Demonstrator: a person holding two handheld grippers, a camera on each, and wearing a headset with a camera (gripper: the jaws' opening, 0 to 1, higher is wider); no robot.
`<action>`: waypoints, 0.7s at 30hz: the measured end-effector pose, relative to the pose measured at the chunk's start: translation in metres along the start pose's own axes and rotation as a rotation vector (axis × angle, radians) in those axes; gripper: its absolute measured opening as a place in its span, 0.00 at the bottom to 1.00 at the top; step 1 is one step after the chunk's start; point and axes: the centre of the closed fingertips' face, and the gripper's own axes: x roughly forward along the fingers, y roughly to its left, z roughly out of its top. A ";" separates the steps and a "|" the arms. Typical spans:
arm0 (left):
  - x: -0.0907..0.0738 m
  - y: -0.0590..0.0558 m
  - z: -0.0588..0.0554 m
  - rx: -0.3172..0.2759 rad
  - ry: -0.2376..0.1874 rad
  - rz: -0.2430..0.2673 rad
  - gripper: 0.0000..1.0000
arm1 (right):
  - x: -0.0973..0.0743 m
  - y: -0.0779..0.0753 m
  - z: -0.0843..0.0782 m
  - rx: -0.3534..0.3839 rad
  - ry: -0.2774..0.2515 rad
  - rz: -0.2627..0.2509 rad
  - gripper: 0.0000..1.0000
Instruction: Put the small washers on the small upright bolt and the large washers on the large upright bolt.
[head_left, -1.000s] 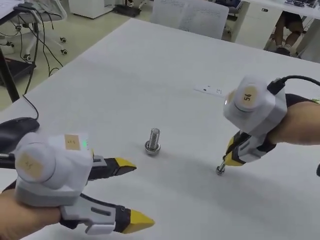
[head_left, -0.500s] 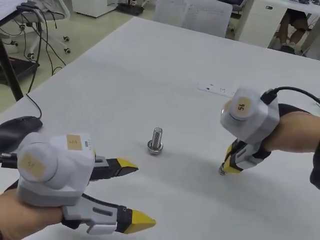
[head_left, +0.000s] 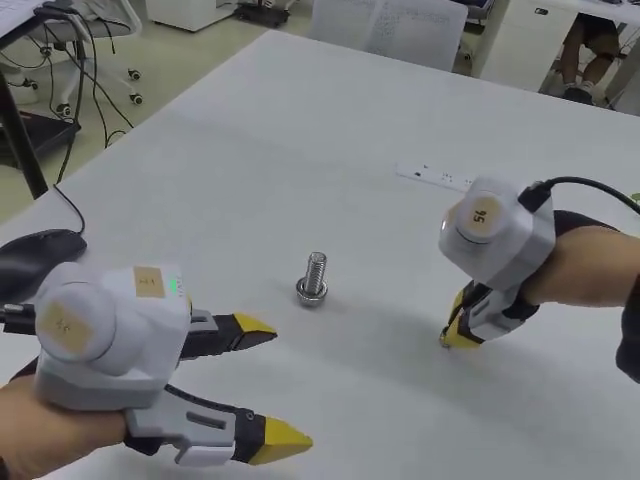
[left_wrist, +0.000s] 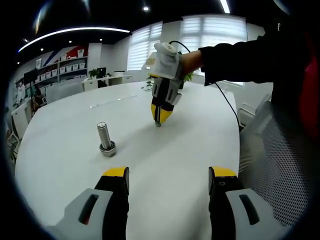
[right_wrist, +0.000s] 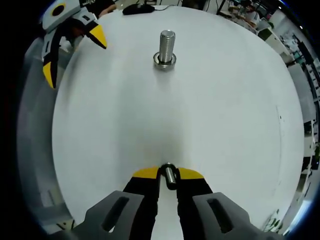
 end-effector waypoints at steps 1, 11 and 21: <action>0.000 0.000 0.000 0.000 0.001 0.000 0.63 | 0.000 0.000 0.000 -0.001 0.000 -0.001 0.14; -0.001 -0.001 -0.001 0.000 0.002 -0.002 0.64 | 0.000 0.001 0.001 0.010 -0.010 -0.004 0.17; 0.000 -0.002 0.000 0.002 0.003 -0.006 0.64 | -0.003 0.001 0.000 0.037 -0.035 -0.016 0.31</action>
